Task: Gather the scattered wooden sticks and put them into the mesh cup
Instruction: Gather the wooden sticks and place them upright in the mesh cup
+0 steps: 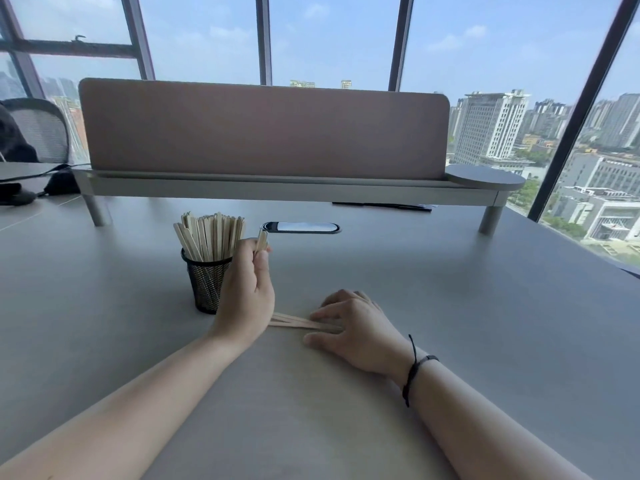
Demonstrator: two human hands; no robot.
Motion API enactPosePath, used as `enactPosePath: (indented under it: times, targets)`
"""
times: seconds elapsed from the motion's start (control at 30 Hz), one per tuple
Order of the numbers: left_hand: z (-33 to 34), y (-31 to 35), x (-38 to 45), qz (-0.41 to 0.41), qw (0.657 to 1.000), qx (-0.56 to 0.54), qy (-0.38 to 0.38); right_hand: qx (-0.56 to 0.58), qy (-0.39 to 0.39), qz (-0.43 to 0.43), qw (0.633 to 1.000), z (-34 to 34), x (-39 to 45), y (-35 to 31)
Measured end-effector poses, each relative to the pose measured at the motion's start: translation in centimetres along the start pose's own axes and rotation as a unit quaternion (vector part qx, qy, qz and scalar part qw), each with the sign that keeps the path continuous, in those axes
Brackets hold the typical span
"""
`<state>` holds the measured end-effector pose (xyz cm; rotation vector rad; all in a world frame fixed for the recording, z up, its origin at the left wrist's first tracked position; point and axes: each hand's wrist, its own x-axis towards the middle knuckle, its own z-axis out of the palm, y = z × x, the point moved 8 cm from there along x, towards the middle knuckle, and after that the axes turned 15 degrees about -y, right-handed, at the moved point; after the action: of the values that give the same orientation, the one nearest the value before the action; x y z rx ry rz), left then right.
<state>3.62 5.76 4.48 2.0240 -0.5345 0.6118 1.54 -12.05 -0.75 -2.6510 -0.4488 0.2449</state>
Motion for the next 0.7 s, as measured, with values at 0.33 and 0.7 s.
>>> enactPosePath:
  times: [0.33, 0.7]
  targets:
    - [-0.2, 0.7, 0.0, 0.046, 0.997, -0.058, -0.005, -0.009, 0.009, 0.018, 1.000, -0.9, -0.2, -0.7]
    - [0.3, -0.5, 0.3, 0.009, 0.990, -0.133, -0.033, -0.125, -0.022, -0.004, 0.992, -0.6, -0.9, -1.7]
